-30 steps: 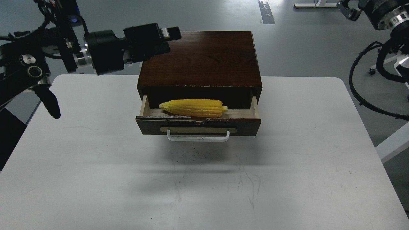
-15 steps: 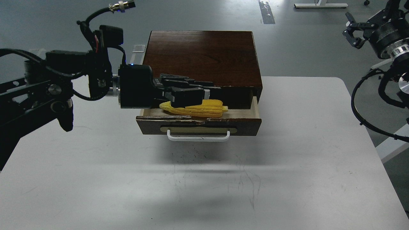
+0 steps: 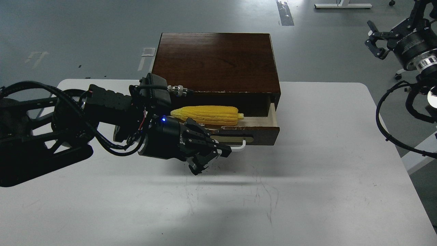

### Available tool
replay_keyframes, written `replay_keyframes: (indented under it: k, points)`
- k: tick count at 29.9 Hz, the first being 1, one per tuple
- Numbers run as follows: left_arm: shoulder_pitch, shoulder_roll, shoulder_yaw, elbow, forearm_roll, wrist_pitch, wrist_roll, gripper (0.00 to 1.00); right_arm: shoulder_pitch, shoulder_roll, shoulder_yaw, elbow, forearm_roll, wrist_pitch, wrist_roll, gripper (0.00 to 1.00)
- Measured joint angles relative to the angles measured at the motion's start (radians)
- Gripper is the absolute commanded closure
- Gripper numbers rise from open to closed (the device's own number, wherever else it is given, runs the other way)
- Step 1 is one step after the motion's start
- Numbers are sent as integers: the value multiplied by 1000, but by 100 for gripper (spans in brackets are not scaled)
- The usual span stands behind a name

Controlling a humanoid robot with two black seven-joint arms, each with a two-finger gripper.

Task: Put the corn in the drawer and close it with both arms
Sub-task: 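Push the drawer front with the left gripper into the box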

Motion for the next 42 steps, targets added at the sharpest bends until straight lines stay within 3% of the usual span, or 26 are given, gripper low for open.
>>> replay_keyframes:
  k: [14, 42]
  points:
    - [2, -29, 89, 49, 352, 0, 3, 100, -33, 18, -1, -21, 1, 4, 7, 0]
    - [13, -35, 87, 126, 391, 0, 19, 100, -32, 16, 17, -21, 1, 2, 7, 0]
